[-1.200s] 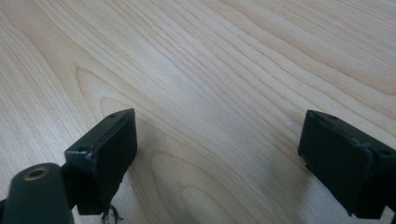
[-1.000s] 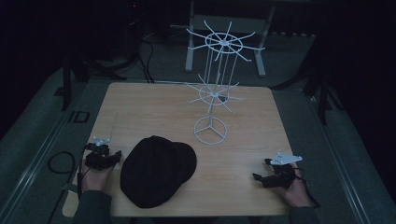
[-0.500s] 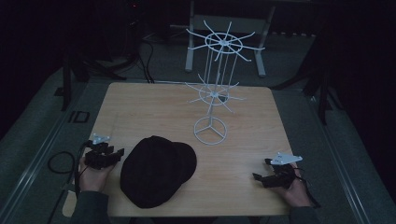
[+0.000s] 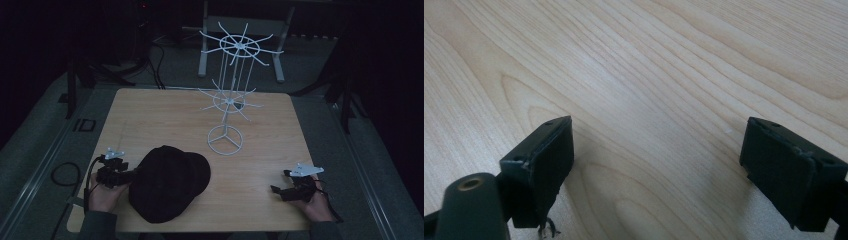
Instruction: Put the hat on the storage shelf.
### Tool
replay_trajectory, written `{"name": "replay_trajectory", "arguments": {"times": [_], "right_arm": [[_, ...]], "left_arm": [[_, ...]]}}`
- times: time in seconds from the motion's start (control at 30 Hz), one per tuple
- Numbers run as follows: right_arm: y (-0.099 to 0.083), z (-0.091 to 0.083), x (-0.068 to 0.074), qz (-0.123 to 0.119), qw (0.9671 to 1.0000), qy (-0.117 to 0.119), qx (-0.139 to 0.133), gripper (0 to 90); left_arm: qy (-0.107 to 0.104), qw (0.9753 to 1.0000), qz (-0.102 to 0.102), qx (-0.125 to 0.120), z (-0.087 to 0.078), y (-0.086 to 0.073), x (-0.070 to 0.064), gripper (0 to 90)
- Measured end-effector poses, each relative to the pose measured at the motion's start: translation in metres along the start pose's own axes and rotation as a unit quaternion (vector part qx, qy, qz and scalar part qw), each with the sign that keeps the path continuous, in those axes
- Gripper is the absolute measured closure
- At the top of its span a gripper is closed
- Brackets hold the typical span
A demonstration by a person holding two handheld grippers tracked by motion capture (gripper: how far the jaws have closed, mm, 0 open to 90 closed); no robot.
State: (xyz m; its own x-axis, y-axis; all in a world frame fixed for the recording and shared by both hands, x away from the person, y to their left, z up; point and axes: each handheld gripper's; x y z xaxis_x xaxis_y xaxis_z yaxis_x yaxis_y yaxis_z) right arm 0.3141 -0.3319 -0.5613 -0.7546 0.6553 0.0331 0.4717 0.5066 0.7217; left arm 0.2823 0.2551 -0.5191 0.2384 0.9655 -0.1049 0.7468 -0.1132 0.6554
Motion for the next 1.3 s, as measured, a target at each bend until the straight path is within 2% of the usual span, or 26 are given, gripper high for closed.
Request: {"name": "replay_trajectory", "arguments": {"times": [0.3,0.57,0.8,1.03,1.13,1.27,1.3], "right_arm": [[0.0,0.0,0.0,0.0,1.0,0.0,0.0,13.9],[0.0,0.0,0.0,0.0,1.0,-0.001,-0.001,13.9],[0.0,0.0,0.0,0.0,1.0,-0.001,-0.001,13.9],[0.0,0.0,0.0,0.0,1.0,-0.001,-0.001,13.9],[0.0,0.0,0.0,0.0,1.0,-0.001,0.0,13.9],[0.0,0.0,0.0,0.0,1.0,-0.001,-0.001,13.9],[0.0,0.0,0.0,0.0,1.0,-0.001,-0.001,13.9]], "left_arm": [[-0.018,0.9995,-0.001,0.026,0.005,-0.011,-0.005,40.0],[-0.027,0.9991,-0.003,0.032,0.005,-0.019,-0.007,39.9],[-0.038,0.9985,-0.019,0.035,0.006,-0.025,-0.005,39.6],[-0.035,0.9982,-0.016,0.047,0.012,-0.027,-0.009,39.9],[-0.043,0.9974,-0.02,0.053,0.013,-0.027,-0.008,45.0],[-0.044,0.9966,-0.018,0.067,0.014,-0.023,-0.008,56.3],[-0.043,0.9964,-0.016,0.071,0.015,-0.021,-0.009,56.3]]}}
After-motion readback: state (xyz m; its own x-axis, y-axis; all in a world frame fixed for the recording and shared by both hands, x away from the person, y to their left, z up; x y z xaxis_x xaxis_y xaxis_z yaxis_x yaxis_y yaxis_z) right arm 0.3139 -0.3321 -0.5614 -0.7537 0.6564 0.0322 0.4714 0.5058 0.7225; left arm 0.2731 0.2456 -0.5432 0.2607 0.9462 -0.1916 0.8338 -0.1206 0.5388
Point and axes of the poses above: each handheld gripper's, and its own axes: z roughly forward along the jaws, y roughly out of its top, x roughly to its left, and after that the axes turned 3 degrees about y, right-handed
